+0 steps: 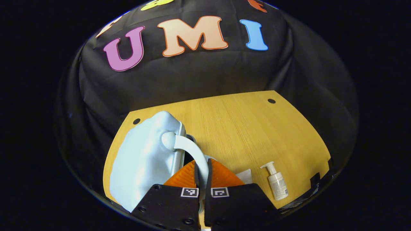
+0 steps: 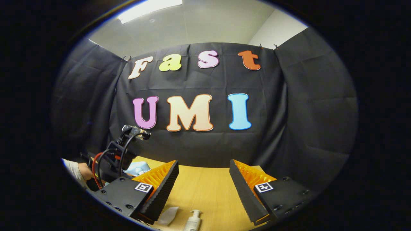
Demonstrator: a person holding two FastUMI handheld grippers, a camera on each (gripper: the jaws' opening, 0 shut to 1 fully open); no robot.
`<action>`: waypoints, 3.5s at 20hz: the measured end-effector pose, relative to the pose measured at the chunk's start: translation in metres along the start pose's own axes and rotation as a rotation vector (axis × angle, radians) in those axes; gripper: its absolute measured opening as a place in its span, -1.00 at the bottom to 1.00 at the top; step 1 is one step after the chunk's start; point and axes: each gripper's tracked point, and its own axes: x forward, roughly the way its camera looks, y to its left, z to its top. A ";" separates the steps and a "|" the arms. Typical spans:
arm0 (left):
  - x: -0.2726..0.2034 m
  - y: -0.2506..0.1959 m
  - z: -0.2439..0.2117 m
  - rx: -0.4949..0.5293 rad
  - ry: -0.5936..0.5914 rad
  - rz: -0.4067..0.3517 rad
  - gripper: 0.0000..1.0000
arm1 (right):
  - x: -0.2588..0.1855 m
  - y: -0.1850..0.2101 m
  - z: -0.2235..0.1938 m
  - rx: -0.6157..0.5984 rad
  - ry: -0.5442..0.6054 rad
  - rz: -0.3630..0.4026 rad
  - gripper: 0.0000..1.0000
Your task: First open the suitcase, pack the skin care products into it, and then close the suitcase.
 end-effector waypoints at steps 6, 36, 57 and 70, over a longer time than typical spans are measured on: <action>-0.024 0.046 0.034 -0.033 -0.068 0.045 -1.00 | 0.011 0.019 -0.004 0.016 0.007 0.030 0.99; -0.049 0.399 0.034 -0.161 -0.176 0.346 -1.00 | 0.073 0.185 -0.038 0.039 0.056 0.057 0.99; 0.069 0.475 -0.180 -0.466 0.160 0.377 -1.00 | 0.076 0.199 -0.054 -0.072 0.128 0.017 0.99; 0.019 0.494 -0.133 -0.458 -0.082 0.649 0.97 | 0.065 0.167 -0.033 -0.072 0.075 0.025 0.99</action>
